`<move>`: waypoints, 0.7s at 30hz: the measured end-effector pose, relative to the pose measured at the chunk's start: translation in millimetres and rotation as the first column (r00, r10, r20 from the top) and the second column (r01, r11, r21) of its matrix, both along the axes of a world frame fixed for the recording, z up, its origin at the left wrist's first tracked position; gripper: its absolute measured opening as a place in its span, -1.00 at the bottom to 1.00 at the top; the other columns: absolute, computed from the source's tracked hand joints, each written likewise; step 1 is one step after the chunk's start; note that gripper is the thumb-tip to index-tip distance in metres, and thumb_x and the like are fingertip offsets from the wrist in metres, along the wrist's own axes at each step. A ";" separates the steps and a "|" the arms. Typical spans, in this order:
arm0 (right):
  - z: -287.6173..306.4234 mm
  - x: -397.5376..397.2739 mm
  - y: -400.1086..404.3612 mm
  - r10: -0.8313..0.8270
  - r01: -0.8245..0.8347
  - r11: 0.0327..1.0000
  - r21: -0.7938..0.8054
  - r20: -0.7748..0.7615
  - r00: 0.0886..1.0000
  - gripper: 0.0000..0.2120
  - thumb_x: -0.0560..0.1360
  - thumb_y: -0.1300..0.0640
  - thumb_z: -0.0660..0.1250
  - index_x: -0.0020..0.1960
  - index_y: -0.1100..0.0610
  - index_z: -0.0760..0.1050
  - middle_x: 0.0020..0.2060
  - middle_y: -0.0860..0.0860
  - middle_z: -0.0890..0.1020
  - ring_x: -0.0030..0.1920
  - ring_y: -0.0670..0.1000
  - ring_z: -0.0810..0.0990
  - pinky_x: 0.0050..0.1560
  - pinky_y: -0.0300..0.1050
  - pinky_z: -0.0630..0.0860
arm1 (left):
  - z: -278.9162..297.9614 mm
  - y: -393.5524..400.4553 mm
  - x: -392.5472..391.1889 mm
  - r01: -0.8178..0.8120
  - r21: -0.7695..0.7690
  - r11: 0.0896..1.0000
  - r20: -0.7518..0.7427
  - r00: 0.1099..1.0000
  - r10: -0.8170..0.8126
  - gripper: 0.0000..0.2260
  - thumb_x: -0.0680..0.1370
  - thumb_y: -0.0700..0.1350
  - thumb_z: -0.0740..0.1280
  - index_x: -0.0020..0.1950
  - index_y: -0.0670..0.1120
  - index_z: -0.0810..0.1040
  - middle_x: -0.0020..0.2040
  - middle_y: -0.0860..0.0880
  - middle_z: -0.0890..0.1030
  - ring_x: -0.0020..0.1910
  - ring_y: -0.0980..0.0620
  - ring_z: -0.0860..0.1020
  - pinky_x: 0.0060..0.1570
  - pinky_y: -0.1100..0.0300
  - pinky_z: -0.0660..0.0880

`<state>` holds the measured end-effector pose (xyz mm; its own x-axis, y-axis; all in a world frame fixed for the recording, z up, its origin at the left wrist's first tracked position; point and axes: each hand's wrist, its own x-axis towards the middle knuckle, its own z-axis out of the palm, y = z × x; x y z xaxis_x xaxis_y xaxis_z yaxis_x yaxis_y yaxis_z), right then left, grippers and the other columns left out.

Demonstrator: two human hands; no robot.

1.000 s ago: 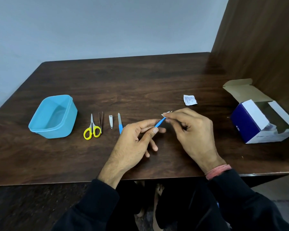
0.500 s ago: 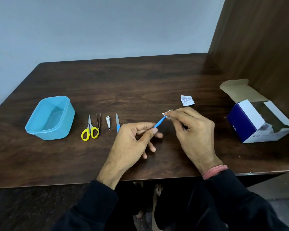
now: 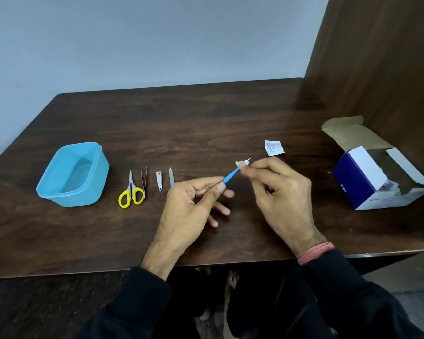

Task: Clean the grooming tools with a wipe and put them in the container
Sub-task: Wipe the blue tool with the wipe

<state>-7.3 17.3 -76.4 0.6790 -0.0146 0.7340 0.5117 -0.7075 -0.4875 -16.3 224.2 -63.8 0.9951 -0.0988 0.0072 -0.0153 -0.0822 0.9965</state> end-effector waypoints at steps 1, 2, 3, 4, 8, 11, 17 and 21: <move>-0.7 1.2 -0.8 -0.028 0.028 0.999 0.026 -0.008 1.000 -0.76 0.63 0.30 0.54 0.24 0.07 0.80 0.03 -0.08 0.74 -0.17 -0.20 0.61 -0.15 -0.08 0.68 | -0.4 0.0 0.1 -0.003 -0.003 1.000 0.002 1.000 0.003 -0.83 0.75 -0.19 0.41 0.25 -0.02 0.77 -0.02 -0.06 0.83 -0.23 -0.05 0.78 -0.46 0.22 0.58; -1.1 1.7 -1.3 -0.036 0.036 0.999 0.040 -0.011 0.999 -0.76 0.63 0.30 0.55 0.23 0.07 0.81 0.03 -0.08 0.73 -0.19 -0.24 0.57 -0.17 -0.12 0.65 | -0.6 0.0 0.2 -0.005 -0.006 1.000 0.003 1.000 0.005 -0.83 0.75 -0.19 0.41 0.25 -0.03 0.77 -0.02 -0.06 0.83 -0.24 -0.05 0.78 -0.46 0.22 0.59; -1.5 1.6 -1.1 -0.024 0.025 0.999 0.033 -0.010 1.000 -0.77 0.63 0.30 0.55 0.23 0.07 0.81 0.02 -0.08 0.73 -0.19 -0.26 0.55 -0.18 -0.15 0.64 | -0.9 0.2 0.5 -0.006 -0.008 1.000 0.004 1.000 0.006 -0.83 0.74 -0.19 0.41 0.26 -0.04 0.77 -0.02 -0.07 0.83 -0.24 -0.05 0.78 -0.45 0.22 0.59; -1.6 1.0 -0.5 -0.010 0.010 1.000 0.014 -0.007 1.000 -0.76 0.63 0.30 0.54 0.23 0.06 0.81 0.01 -0.09 0.73 -0.19 -0.25 0.57 -0.18 -0.15 0.63 | -1.4 0.4 0.6 -0.005 -0.007 1.000 0.004 1.000 0.005 -0.83 0.74 -0.19 0.41 0.27 -0.05 0.77 -0.03 -0.07 0.83 -0.24 -0.05 0.78 -0.45 0.22 0.59; -0.8 2.0 -1.5 -0.039 0.040 0.999 0.025 -0.024 0.999 -0.74 0.63 0.29 0.53 0.26 0.04 0.79 0.01 -0.10 0.71 -0.23 -0.11 0.61 -0.20 -0.02 0.65 | -1.6 0.3 -0.1 0.010 0.014 1.000 0.005 1.000 -0.010 -0.83 0.74 -0.19 0.42 0.28 -0.05 0.77 -0.03 -0.06 0.83 -0.23 -0.05 0.78 -0.44 0.21 0.61; -0.8 1.5 -0.9 -0.026 0.026 1.000 0.018 -0.017 1.000 -0.74 0.64 0.29 0.53 0.26 0.05 0.80 0.02 -0.09 0.71 -0.17 -0.11 0.66 -0.16 -0.01 0.68 | -1.4 0.8 -0.4 0.011 0.011 1.000 0.010 1.000 -0.011 -0.83 0.74 -0.20 0.41 0.25 -0.02 0.77 -0.04 -0.07 0.83 -0.22 -0.07 0.79 -0.42 0.19 0.63; 0.0 2.2 -1.8 -0.045 0.046 0.999 0.026 -0.025 0.999 -0.77 0.62 0.28 0.55 0.23 0.09 0.80 0.03 -0.07 0.74 -0.13 -0.06 0.71 -0.12 0.03 0.71 | -0.5 0.7 -0.3 0.003 -0.001 1.000 -0.003 1.000 -0.003 -0.84 0.75 -0.19 0.41 0.26 -0.05 0.77 -0.04 -0.08 0.83 -0.23 -0.08 0.78 -0.40 0.18 0.64; 1.4 0.8 -0.9 -0.020 0.021 1.000 0.020 -0.033 0.999 -0.81 0.63 0.25 0.55 0.23 0.10 0.80 0.02 -0.08 0.75 -0.13 -0.06 0.71 -0.12 0.01 0.71 | -1.3 1.1 0.2 0.007 0.006 1.000 -0.004 1.000 -0.007 -0.83 0.75 -0.18 0.40 0.27 -0.07 0.76 -0.03 -0.08 0.83 -0.22 -0.09 0.78 -0.40 0.18 0.63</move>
<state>-6.5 16.4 -75.0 0.7023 -0.0436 0.7105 0.4806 -0.7072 -0.5185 -16.1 225.3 -65.2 0.9944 -0.1059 0.0030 -0.0124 -0.0882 0.9960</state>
